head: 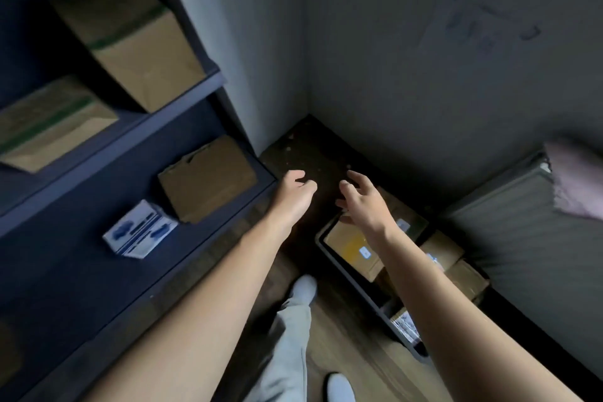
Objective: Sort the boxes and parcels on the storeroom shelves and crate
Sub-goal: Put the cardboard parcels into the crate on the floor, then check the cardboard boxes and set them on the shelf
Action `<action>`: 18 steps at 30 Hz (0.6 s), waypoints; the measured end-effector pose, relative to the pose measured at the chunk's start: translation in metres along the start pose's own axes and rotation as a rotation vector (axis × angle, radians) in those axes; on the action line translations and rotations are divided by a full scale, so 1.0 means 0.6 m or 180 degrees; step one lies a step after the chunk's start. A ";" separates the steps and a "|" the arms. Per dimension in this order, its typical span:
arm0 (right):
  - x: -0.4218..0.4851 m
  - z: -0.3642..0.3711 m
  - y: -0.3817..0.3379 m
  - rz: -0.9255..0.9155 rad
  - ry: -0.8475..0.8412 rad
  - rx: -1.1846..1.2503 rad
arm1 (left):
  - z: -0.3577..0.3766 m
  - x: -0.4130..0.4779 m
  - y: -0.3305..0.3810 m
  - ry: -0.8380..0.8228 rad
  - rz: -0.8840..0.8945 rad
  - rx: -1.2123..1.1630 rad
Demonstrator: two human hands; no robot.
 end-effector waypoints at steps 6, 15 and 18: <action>-0.201 0.082 -0.057 -0.0388 -0.0744 -0.0041 | -0.182 -0.192 -0.049 0.0765 -0.0049 -0.0547; -0.471 0.273 -0.097 -0.0885 -0.1891 -0.0296 | -0.447 -0.425 -0.192 0.1936 -0.0190 -0.1235; -0.567 0.348 -0.095 -0.1039 -0.2233 -0.0392 | -0.531 -0.496 -0.254 0.2290 -0.0207 -0.1481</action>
Point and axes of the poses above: each hand's wrist, its own x-axis towards the middle knuckle, its own z-axis out of the palm, y = z × x, the point moved 4 cm from there along x, towards the middle knuckle, and after that the axes turned 9 degrees about y, right-handed, at the moved point
